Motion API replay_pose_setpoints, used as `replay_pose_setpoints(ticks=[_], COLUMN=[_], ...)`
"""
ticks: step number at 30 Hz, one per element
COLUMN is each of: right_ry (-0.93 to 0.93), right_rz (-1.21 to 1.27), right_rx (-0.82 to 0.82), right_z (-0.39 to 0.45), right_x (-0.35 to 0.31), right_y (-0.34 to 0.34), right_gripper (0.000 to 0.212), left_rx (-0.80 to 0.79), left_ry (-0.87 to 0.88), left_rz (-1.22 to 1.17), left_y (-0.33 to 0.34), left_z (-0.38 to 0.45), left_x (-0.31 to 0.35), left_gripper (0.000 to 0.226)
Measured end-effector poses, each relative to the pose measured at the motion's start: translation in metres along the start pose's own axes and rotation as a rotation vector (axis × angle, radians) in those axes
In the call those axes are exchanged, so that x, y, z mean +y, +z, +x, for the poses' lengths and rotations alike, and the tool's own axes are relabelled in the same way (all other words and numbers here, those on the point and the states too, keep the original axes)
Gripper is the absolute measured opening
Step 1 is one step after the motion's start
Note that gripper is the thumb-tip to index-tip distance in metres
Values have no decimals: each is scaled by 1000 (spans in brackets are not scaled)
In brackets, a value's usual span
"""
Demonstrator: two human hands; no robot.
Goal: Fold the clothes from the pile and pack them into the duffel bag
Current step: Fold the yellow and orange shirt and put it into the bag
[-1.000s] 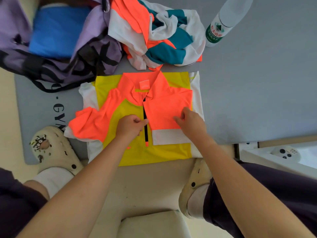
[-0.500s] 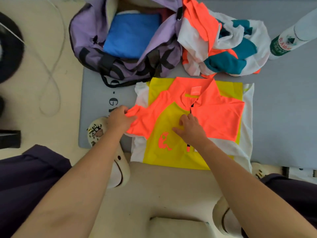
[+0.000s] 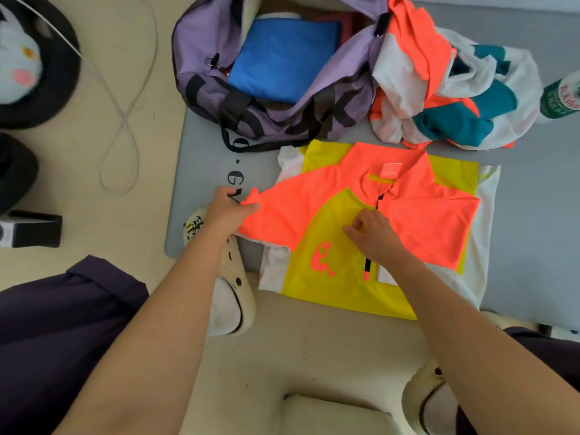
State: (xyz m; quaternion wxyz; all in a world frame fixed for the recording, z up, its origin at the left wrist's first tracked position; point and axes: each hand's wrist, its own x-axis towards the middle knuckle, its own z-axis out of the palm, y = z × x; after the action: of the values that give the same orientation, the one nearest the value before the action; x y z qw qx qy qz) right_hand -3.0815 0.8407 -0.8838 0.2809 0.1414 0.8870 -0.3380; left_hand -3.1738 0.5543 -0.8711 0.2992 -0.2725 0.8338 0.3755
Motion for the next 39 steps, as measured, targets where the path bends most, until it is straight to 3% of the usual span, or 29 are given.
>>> replay_pose_setpoints(ticks=[5,10,12,14,17,19,23,29,34,39], right_ry=[-3,-15,11,130,331,349,266,231,203,306], right_rz=[-18,0,63,289,662,612,403,385,397,536], right_rx=[-5,-7,-20,-18,16,32,77,144,148,125], right_z=[4,7,9,9,8,6,8,6,12,18], right_x=[2,6,6,7,9,12,17,18,22,20], right_y=[1,0,-4,-11,-23,-27,-18,-12,-22,-23], right_gripper=[23,22,22,27,49,53,28,14,6,10], left_rx=[-6,22,-75,-274,-538,-467,-171,-295,-133,13], left_ry=[-17,224,328,408,292,262,316,503,524,607], left_rz=[98,23,-7,-52,-277,-272,48,429,644,564], left_y=[2,16,40,70,100,99,85,89,89,78], left_z=[-3,-22,-44,-71,-90,-84,-48,-26,-9,-4], left_x=[1,24,40,54,64,66,53,62,68,71], left_gripper=[70,54,55,66,68,53,35,47,9,10])
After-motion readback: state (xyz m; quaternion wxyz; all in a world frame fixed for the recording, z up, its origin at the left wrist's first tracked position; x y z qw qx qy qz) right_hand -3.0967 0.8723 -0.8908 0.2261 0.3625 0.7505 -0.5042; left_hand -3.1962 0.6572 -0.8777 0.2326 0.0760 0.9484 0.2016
